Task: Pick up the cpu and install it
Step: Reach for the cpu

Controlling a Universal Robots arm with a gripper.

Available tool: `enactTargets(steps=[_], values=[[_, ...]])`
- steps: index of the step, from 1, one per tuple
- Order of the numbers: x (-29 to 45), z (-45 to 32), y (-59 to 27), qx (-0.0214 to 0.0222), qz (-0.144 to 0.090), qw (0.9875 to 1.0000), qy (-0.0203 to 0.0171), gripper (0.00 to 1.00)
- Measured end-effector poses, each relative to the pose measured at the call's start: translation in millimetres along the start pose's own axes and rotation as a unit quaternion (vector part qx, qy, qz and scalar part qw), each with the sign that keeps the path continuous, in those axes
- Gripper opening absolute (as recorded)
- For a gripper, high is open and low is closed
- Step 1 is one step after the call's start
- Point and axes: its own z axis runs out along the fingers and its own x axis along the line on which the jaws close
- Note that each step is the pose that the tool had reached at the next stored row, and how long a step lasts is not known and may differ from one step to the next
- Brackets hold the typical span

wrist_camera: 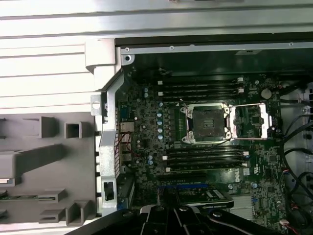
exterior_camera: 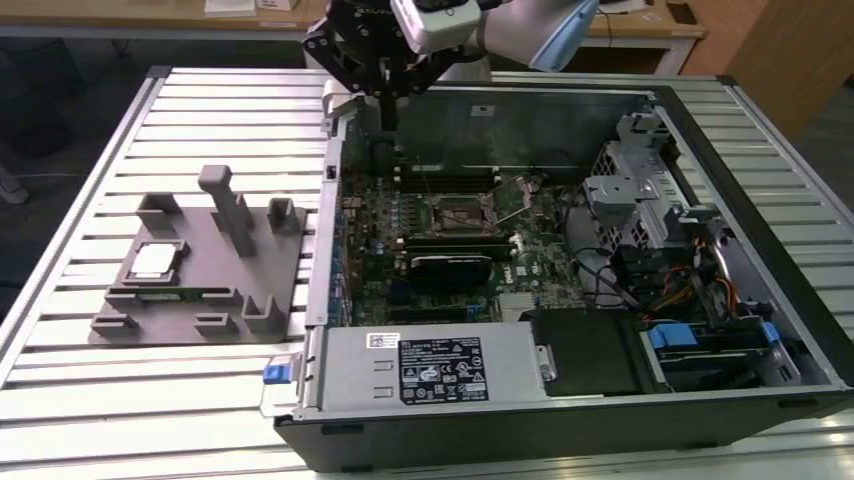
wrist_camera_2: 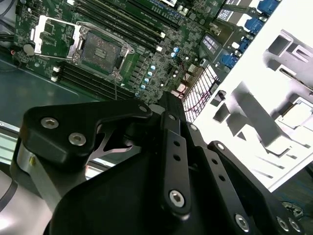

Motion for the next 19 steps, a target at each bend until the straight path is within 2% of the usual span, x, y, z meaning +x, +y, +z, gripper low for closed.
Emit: enactTargets(steps=[19], values=[[7.2, -0.2, -1.9, 0.0, 0.0, 1.0, 0.0, 0.11]])
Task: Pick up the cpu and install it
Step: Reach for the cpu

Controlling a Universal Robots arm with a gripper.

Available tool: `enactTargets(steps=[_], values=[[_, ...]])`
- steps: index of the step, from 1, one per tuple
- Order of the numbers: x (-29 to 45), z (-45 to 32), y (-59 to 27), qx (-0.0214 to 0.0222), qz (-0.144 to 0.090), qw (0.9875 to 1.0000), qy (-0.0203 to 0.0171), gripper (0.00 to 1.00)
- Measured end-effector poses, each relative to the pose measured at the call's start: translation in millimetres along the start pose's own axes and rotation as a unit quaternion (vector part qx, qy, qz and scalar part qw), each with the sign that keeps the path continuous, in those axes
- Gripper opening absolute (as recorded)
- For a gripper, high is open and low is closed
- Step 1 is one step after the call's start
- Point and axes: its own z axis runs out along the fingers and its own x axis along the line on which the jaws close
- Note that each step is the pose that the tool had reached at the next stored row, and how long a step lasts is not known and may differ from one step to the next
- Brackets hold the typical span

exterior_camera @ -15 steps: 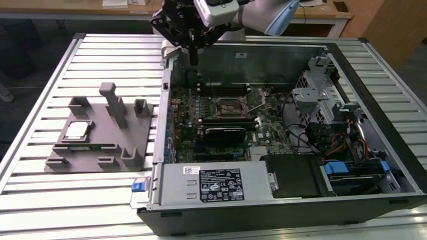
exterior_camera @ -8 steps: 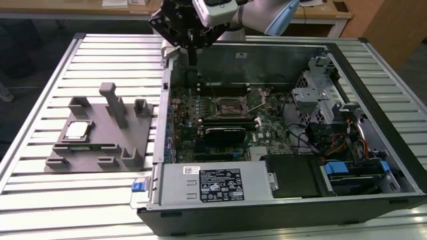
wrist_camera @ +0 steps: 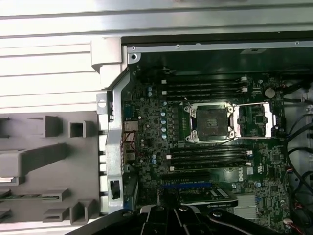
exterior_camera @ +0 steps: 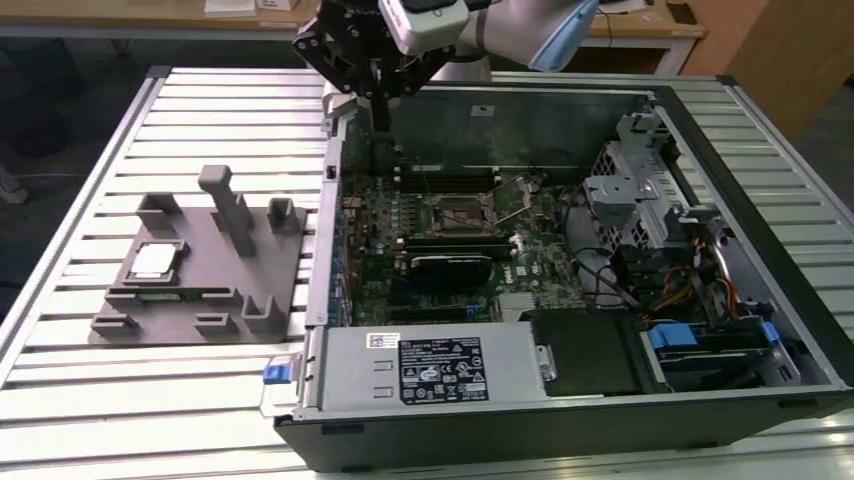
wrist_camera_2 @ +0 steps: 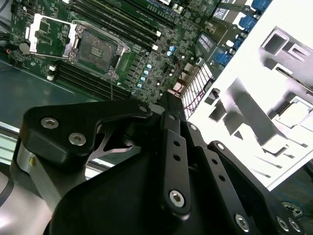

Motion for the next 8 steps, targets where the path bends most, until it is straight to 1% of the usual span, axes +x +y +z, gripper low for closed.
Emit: enactTargets(steps=[8], values=[[5.5, -0.2, -2.0, 0.0, 0.0, 1.0, 0.0, 0.11]])
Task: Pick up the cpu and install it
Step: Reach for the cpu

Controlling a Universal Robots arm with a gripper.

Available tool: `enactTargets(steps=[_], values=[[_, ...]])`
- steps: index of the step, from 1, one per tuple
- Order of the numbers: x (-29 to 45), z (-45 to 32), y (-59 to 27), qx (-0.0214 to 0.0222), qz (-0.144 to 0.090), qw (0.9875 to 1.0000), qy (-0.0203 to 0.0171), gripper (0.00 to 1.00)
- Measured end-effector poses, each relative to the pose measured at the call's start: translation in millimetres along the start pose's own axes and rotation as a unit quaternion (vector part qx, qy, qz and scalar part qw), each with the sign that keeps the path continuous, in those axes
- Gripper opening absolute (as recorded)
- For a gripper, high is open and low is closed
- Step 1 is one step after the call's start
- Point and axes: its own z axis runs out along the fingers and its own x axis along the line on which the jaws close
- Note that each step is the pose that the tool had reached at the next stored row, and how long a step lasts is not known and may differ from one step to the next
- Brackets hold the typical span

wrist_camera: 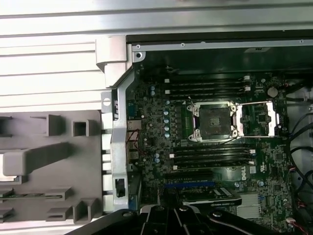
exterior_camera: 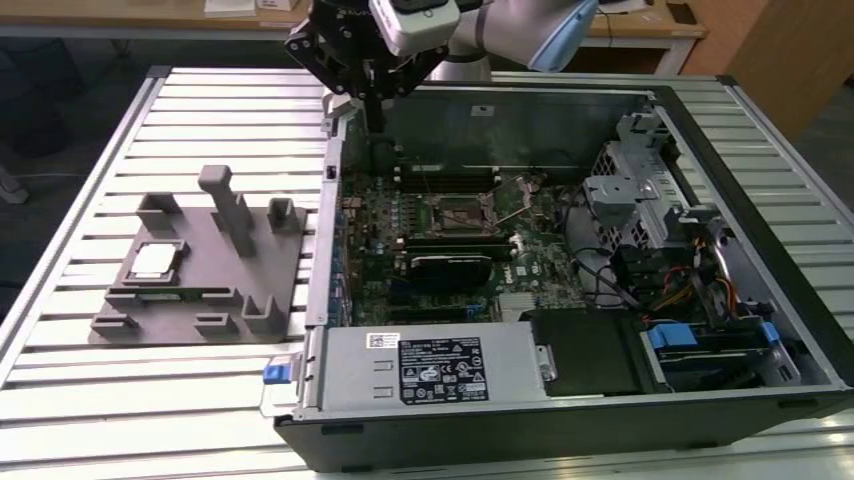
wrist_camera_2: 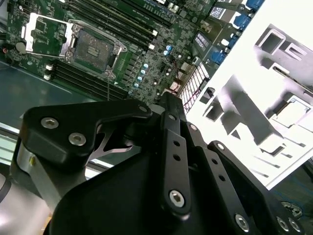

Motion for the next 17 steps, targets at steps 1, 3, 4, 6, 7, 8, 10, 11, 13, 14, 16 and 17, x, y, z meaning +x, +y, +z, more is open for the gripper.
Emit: enactTargets(steps=[1, 3, 4, 6, 7, 8, 10, 11, 13, 14, 16, 17], values=[[0.8, 0.0, -0.3, 0.0, 0.0, 1.0, 0.0, 0.11], [2.3, -0.1, -0.9, 0.0, 0.0, 1.0, 0.0, 0.11], [3.0, -0.1, -1.2, 0.0, 0.0, 1.0, 0.0, 0.11], [4.9, -0.2, -1.6, 0.0, 0.0, 1.0, 0.0, 0.11], [5.8, -0.2, -1.7, 0.0, 0.0, 1.0, 0.0, 0.11], [6.7, -0.2, -1.9, 0.0, 0.0, 1.0, 0.0, 0.11], [9.0, -0.3, -2.3, 0.0, 0.0, 1.0, 0.0, 0.11], [10.2, -0.3, -2.4, 0.0, 0.0, 1.0, 0.0, 0.11], [12.4, -0.4, -2.7, 0.0, 0.0, 1.0, 0.0, 0.11], [13.6, -0.5, -2.8, 0.0, 0.0, 1.0, 0.0, 0.11], [16.1, -0.5, -3.1, 0.0, 0.0, 1.0, 0.0, 0.11], [17.3, -0.5, -3.2, 0.0, 0.0, 1.0, 0.0, 0.11]])
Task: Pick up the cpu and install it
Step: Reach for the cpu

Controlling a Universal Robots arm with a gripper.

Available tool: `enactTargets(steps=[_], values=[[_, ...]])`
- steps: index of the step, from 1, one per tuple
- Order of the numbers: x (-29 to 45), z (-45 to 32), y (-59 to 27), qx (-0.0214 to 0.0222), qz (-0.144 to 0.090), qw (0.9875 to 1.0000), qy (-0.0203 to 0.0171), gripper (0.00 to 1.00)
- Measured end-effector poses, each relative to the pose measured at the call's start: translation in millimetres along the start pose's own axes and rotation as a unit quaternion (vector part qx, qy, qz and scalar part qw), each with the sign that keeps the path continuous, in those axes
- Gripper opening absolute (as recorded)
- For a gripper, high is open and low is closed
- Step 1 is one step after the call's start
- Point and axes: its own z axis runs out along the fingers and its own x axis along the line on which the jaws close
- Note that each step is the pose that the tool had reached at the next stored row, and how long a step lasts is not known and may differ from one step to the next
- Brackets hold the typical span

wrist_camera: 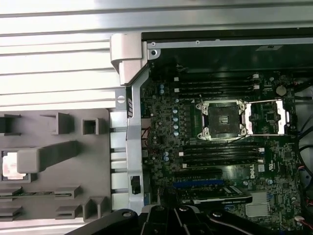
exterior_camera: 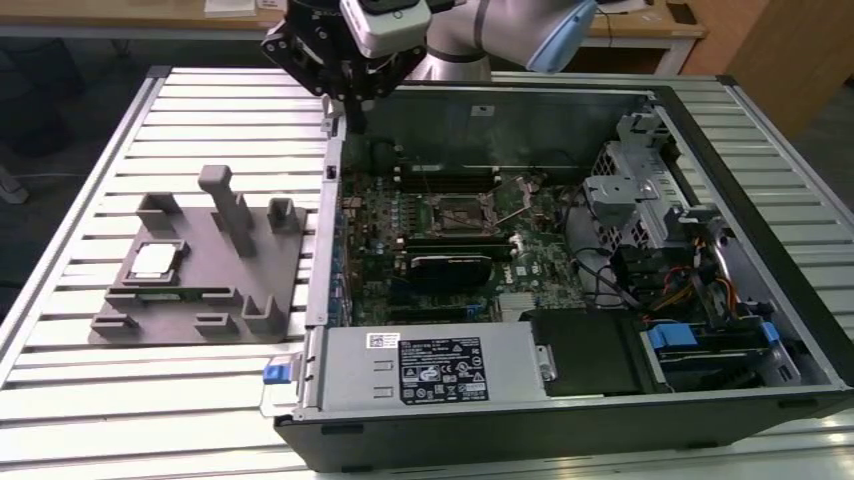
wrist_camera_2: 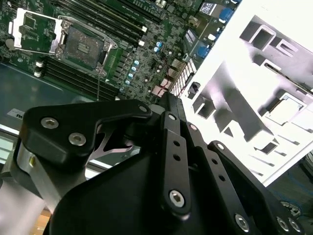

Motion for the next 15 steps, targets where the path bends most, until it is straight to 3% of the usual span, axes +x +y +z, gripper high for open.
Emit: enactTargets(steps=[15], values=[[17.6, -0.5, -2.4, 0.0, 0.0, 1.0, 0.0, 0.11]])
